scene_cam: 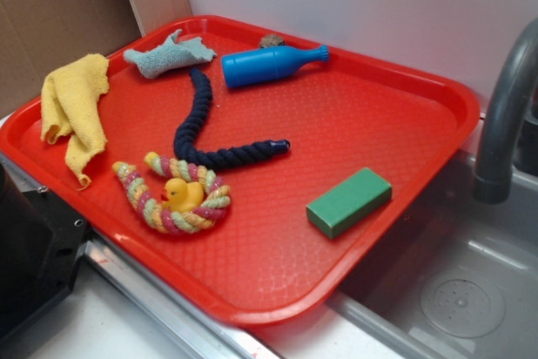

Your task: Grab the blue bottle.

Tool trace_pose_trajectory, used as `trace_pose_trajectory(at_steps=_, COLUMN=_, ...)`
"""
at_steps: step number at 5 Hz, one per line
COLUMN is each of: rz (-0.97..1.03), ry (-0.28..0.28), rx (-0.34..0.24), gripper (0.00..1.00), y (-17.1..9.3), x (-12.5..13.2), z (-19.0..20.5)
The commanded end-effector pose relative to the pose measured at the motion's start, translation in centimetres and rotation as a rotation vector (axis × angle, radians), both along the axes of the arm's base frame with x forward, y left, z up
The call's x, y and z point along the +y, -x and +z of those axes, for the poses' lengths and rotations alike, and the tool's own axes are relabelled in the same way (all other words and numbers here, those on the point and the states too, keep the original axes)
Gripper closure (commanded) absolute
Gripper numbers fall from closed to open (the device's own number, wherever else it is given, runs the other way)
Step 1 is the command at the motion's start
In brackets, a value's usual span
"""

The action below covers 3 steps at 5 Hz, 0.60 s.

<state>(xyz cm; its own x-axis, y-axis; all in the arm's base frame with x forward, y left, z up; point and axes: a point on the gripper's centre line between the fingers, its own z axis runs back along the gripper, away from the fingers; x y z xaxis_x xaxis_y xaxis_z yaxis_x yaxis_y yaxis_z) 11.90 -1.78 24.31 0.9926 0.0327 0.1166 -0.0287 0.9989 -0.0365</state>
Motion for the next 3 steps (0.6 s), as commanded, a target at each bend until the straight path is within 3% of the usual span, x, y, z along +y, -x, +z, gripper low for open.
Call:
trace_pose_trajectory(at_steps=1, rz=0.000, ry=0.000, rx=0.000, gripper=0.00, y=0.0, x=0.0, z=0.0)
trace_pose_trajectory(at_steps=2, rz=-0.038, ry=-0.063, rx=-0.020, gripper=0.00, y=-3.3, x=2.6, z=-2.6)
trace_pose_trajectory(at_steps=3, rz=-0.182, ry=-0.130, rx=0.001, gripper=0.00, y=-7.9, x=2.9, z=-5.0)
